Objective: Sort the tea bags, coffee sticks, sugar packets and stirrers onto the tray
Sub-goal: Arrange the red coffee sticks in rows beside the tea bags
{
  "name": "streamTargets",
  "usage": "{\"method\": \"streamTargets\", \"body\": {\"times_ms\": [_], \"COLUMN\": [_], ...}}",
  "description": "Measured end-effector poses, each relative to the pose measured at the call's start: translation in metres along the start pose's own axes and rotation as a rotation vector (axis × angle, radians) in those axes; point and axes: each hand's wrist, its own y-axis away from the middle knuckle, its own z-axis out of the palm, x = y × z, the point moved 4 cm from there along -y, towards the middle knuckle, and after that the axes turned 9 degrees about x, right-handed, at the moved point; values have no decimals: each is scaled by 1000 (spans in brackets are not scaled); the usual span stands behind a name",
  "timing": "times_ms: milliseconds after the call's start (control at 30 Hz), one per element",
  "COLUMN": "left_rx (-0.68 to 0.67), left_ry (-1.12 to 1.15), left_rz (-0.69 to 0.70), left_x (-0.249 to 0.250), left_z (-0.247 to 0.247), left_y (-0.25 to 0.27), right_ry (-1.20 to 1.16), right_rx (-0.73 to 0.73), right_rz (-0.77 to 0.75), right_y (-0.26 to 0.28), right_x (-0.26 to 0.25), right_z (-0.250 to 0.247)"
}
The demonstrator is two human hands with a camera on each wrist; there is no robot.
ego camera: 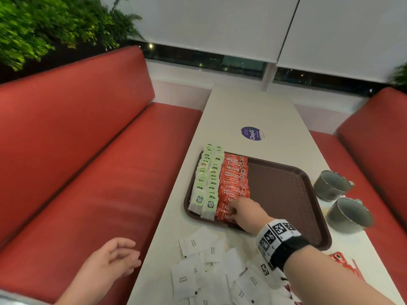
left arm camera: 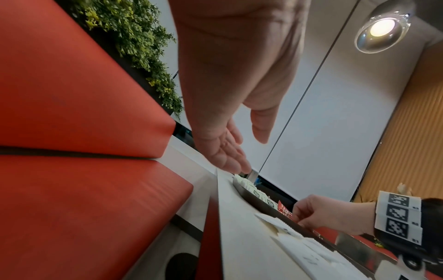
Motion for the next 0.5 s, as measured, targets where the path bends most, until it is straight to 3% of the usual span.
{"method": "streamTargets", "body": {"times_ms": [133,267,400,500], "left_rx": [-13,-32,-56,-78], "left_ry": [-16,-33,-54,-60], "left_rz": [-15,-17,-11,-2], "left_x": [-6,-2,3,5], "left_z": [-1,5,16,25], "left_y": [0,-2,-3,-3], "right_ry": [15,-49,-317,-516], "right_rx": [4,139,321,231], "right_rz": [-11,-14,264,469], "right_y": [1,7,15,13], "right_x": [-4,-6,15,30], "right_z": [0,-8,-20,-24]}}
